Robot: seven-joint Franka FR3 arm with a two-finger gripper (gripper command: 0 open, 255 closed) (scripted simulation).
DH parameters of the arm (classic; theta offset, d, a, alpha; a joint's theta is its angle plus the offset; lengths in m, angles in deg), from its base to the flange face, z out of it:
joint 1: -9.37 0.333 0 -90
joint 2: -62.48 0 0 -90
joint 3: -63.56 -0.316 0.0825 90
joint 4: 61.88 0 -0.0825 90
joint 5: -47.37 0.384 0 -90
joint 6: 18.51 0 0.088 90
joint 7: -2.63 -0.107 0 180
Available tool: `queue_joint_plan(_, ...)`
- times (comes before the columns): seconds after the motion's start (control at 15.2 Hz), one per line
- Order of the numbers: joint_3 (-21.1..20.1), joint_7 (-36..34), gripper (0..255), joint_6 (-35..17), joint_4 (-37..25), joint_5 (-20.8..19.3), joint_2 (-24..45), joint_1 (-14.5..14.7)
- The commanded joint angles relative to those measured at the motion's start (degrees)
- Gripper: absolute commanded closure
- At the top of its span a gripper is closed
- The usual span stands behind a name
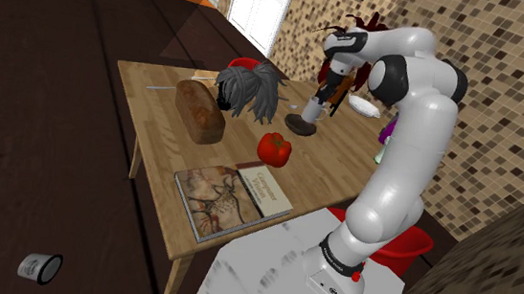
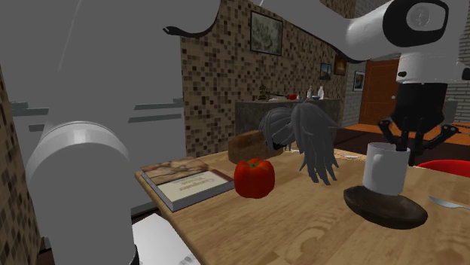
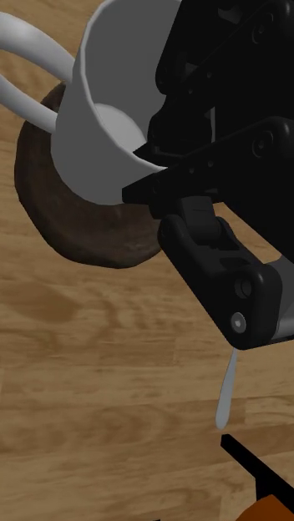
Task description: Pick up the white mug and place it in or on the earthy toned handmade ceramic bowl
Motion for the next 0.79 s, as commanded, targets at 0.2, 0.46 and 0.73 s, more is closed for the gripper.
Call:
queue_joint_plan(0.2, -0.3, 0.4, 255, -3.5, 2.6, 0.6, 0.9, 0.0)
queue_joint_plan(0.46, -0.4, 0.5, 255, -4.4, 3.3, 0.8, 1.2, -0.1)
queue_joint_plan(0.73, -0.4, 0.5, 255, -4.4, 3.3, 0.8, 1.2, -0.1)
